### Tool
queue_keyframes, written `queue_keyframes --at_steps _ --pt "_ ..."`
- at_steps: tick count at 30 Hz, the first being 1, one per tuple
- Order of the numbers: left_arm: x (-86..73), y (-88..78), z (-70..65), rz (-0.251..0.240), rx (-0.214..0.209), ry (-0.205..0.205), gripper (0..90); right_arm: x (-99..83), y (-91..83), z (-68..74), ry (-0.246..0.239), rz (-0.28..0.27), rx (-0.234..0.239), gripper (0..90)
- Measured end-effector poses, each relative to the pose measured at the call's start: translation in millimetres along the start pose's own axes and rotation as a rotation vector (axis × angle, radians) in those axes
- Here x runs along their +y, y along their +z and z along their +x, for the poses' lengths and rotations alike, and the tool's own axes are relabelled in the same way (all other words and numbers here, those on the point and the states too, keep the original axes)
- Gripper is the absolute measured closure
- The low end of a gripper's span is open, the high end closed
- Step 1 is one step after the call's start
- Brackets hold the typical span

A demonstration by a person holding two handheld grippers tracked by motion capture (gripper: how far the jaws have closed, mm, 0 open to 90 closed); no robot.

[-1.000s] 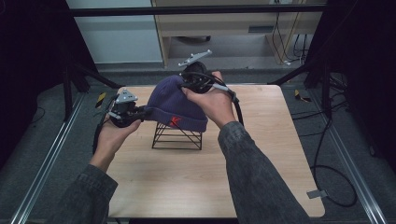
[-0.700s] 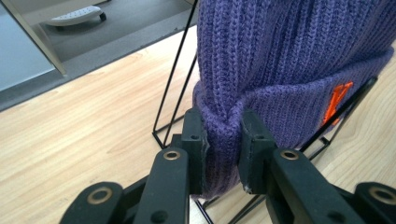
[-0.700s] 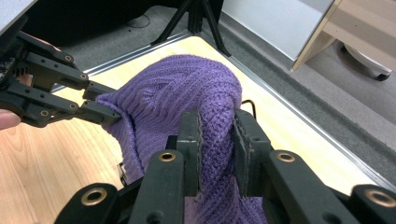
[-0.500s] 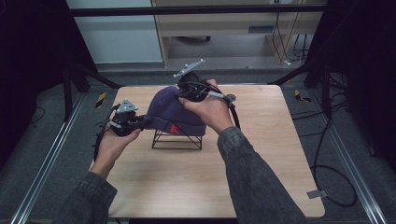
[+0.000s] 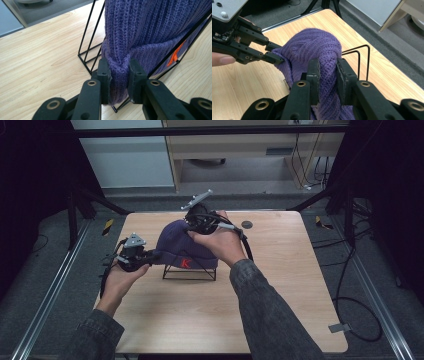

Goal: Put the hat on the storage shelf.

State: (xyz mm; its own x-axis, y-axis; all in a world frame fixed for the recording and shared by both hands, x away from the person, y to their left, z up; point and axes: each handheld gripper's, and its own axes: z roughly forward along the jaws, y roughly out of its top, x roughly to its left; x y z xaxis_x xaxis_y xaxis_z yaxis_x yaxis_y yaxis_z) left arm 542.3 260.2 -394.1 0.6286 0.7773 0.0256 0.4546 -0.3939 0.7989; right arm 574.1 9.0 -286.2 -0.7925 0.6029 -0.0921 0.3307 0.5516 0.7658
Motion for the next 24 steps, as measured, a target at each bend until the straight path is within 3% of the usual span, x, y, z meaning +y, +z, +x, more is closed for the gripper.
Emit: queue_keyframes --at_steps 24 --pt "-18.5 7.1 -2.6 0.035 -0.005 -0.003 74.1 -8.2 15.4 8.3 -0.024 0.067 0.014 74.5"
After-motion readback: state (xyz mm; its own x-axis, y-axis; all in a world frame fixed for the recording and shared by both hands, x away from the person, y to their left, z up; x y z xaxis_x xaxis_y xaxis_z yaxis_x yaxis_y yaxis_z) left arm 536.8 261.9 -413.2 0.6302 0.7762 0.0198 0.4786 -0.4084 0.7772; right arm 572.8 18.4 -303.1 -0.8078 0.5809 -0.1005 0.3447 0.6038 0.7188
